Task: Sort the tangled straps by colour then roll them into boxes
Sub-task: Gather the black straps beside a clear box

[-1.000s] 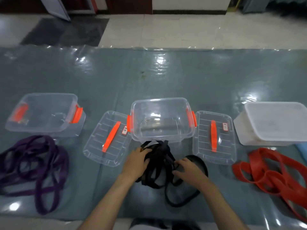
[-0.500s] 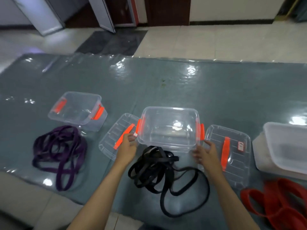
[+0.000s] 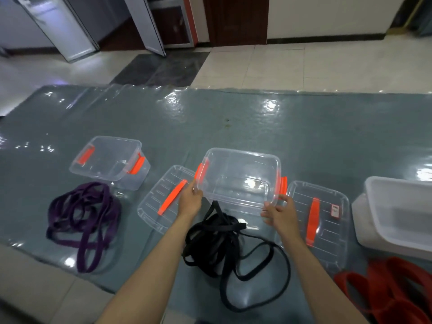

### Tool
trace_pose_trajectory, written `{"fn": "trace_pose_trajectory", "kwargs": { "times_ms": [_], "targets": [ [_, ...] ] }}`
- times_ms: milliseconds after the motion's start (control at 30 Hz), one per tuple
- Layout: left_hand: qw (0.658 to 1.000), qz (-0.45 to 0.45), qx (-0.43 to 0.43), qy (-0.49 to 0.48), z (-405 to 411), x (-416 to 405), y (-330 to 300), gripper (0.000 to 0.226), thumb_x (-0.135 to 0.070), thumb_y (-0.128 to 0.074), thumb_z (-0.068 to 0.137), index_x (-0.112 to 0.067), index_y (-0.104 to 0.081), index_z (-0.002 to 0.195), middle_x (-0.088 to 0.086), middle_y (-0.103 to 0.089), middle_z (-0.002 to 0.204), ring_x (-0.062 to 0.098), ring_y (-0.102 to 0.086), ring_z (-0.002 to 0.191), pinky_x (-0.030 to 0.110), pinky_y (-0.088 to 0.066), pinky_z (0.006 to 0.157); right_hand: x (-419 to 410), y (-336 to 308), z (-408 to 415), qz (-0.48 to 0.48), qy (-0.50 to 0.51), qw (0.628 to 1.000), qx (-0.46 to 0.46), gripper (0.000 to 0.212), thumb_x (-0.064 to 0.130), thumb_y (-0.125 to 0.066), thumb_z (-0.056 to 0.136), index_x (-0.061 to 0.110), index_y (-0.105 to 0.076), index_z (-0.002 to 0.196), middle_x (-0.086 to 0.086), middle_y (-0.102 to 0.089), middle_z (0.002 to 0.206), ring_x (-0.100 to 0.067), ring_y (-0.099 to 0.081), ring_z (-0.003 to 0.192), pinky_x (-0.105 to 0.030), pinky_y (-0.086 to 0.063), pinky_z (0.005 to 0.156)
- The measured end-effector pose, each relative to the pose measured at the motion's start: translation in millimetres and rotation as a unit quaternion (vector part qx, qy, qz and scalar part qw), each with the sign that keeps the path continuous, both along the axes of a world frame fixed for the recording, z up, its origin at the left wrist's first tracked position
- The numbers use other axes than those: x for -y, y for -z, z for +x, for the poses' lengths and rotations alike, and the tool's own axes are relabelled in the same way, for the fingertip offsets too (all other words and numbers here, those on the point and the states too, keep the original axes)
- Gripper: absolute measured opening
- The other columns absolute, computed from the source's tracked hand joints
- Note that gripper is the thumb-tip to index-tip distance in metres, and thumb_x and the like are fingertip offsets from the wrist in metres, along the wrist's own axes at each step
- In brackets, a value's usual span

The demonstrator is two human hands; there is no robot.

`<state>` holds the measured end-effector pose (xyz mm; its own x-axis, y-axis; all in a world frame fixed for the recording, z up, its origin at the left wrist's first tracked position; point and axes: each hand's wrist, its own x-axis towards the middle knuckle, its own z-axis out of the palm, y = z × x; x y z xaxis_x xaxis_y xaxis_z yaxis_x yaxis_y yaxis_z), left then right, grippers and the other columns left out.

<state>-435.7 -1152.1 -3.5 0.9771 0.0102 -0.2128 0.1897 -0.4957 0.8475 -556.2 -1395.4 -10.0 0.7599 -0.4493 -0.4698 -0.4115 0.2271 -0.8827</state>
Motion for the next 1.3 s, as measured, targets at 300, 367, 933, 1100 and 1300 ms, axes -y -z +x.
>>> {"fn": "trace_pose_trajectory", "kwargs": {
  "times_ms": [300,367,933,1100,1300],
  "targets": [
    [0.981,0.178,0.068,0.036,4,-95,51,0.025,-0.022,-0.061,0.098,-0.025,-0.069,0.122,-0.001,-0.065,0.115,0.026,-0.061,0.111,0.047,-0.052,0.097,-53,-9,-12,-0.315,0.166,0.934,0.035,0.035,0.012,-0.066,0.095,0.011,-0.051,0.126,-0.009,-0.058,0.117,-0.030,-0.059,0.108,-0.049,-0.053,0.095],
    [0.956,0.267,0.086,0.090,12,-116,63,0.028,-0.008,-0.066,0.089,-0.016,-0.070,0.116,0.009,-0.061,0.114,0.035,-0.060,0.108,0.049,-0.052,0.093,-68,-3,-9,-0.437,0.120,0.891,0.043,0.037,0.006,-0.063,0.091,0.010,-0.055,0.128,-0.013,-0.051,0.137,-0.033,-0.049,0.129,-0.049,-0.044,0.110],
    [0.977,0.169,-0.037,0.122,107,-164,114,0.017,-0.024,-0.068,0.092,-0.012,-0.063,0.082,0.009,-0.067,0.087,0.032,-0.064,0.083,0.036,-0.044,0.070,-159,17,32,-0.519,-0.197,0.829,-0.075,0.066,0.072,-0.043,0.094,0.058,-0.022,0.155,0.014,-0.013,0.171,-0.012,0.012,0.159,-0.054,0.023,0.115],
    [0.978,0.171,-0.053,0.108,116,-169,109,0.024,-0.031,-0.076,0.083,-0.010,-0.069,0.075,0.009,-0.069,0.076,0.033,-0.065,0.072,0.033,-0.042,0.064,-165,15,44,-0.440,-0.115,0.890,-0.034,0.044,0.067,-0.054,0.095,0.058,-0.052,0.138,0.024,-0.037,0.155,-0.003,-0.005,0.157,-0.057,0.025,0.118],
    [0.980,0.172,-0.050,0.085,122,-161,98,0.023,-0.028,-0.075,0.083,-0.007,-0.069,0.085,0.012,-0.070,0.084,0.036,-0.066,0.079,0.039,-0.052,0.069,-173,15,64,-0.412,-0.055,0.909,-0.037,0.024,0.037,-0.059,0.102,0.054,-0.066,0.117,0.025,-0.054,0.137,0.003,-0.016,0.151,-0.055,0.034,0.110]
  ]
}}
